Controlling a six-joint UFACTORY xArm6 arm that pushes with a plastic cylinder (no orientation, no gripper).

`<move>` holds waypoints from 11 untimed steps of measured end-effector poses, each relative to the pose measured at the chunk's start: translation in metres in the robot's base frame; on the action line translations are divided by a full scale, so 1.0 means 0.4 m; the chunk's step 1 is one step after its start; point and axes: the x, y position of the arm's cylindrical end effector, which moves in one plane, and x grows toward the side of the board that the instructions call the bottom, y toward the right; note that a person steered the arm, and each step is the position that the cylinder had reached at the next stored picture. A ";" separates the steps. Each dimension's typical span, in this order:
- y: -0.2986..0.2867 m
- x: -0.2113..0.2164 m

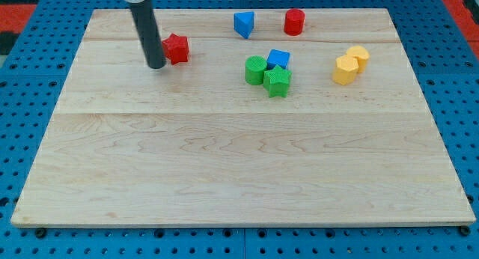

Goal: Move your arm to the right of the green star

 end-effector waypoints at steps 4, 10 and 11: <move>0.126 -0.158; 0.652 0.115; 0.586 0.098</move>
